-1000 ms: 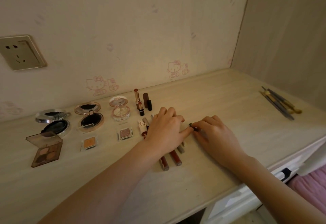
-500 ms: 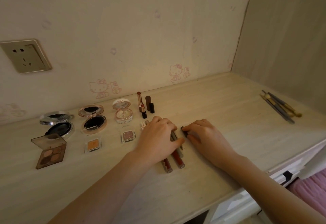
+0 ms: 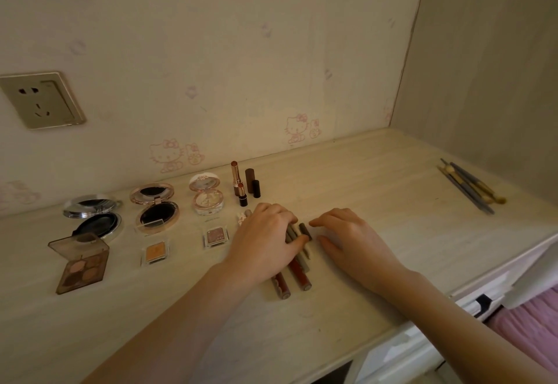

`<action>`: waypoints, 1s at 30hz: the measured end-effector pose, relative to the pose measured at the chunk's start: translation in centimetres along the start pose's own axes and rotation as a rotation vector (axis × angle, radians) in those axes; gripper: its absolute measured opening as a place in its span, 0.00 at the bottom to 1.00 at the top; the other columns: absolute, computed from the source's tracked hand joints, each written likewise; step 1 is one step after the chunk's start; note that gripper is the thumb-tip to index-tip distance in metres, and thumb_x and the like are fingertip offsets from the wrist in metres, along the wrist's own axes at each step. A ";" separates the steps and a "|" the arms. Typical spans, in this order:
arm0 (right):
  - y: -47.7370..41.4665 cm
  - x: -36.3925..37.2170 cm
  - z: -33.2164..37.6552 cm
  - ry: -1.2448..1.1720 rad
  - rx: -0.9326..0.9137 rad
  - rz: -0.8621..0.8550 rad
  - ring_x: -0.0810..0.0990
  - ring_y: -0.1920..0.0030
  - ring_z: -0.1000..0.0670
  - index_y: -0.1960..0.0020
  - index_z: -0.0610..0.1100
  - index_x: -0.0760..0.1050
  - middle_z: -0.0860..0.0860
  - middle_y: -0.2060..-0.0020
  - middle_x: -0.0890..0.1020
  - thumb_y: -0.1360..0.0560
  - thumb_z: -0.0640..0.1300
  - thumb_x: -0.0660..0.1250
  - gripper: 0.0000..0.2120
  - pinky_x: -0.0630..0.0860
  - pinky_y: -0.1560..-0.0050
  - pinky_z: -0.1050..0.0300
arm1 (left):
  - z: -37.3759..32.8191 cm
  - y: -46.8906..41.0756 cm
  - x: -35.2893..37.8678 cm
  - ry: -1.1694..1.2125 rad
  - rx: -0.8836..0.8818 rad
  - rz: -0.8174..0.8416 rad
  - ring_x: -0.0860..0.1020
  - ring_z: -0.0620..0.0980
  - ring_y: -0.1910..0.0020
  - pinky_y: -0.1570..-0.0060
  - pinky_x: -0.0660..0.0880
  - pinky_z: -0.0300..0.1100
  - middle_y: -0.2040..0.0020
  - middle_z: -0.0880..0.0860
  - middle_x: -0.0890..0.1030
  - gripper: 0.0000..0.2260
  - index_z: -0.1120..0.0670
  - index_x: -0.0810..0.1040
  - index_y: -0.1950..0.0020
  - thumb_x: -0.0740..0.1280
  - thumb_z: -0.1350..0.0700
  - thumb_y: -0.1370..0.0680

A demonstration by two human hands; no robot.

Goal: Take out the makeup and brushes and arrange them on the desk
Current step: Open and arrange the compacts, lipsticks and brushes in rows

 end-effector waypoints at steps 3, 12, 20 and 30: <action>0.4 -0.5 -0.8 0.006 0.036 -0.004 0.74 0.41 0.53 0.37 0.46 0.76 0.52 0.43 0.78 0.21 0.43 0.62 0.14 0.74 0.43 0.59 | -0.3 -0.4 -0.3 0.009 -0.002 -0.011 0.69 0.44 0.37 0.41 0.71 0.43 0.41 0.45 0.77 0.17 0.49 0.77 0.38 0.64 0.44 0.23; 2.8 -3.2 -4.1 0.032 0.151 -0.019 0.74 0.41 0.53 0.38 0.46 0.76 0.52 0.42 0.78 0.21 0.43 0.60 0.13 0.73 0.43 0.60 | -3.7 -1.9 0.6 0.081 0.034 0.001 0.70 0.45 0.37 0.43 0.72 0.45 0.41 0.46 0.79 0.13 0.50 0.77 0.38 0.62 0.50 0.21; 6.3 -7.4 -8.6 0.085 0.267 -0.066 0.77 0.43 0.54 0.38 0.46 0.76 0.51 0.43 0.80 0.22 0.44 0.63 0.13 0.71 0.43 0.64 | -9.7 -4.5 3.9 0.165 0.089 0.084 0.71 0.47 0.40 0.44 0.73 0.48 0.43 0.47 0.80 0.12 0.50 0.78 0.40 0.62 0.51 0.21; 8.3 -12.4 -18.0 0.156 0.477 -0.106 0.76 0.41 0.52 0.38 0.48 0.76 0.52 0.42 0.79 0.21 0.46 0.62 0.13 0.68 0.43 0.62 | -16.6 -9.6 8.5 0.322 0.075 0.156 0.73 0.51 0.40 0.43 0.73 0.45 0.45 0.50 0.81 0.12 0.50 0.80 0.42 0.63 0.54 0.24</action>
Point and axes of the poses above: each hand's wrist, its own y-axis away from the middle knuckle, its own x-axis out of the palm, z = x × y, the point moved 10 cm from there along -y, towards the middle knuckle
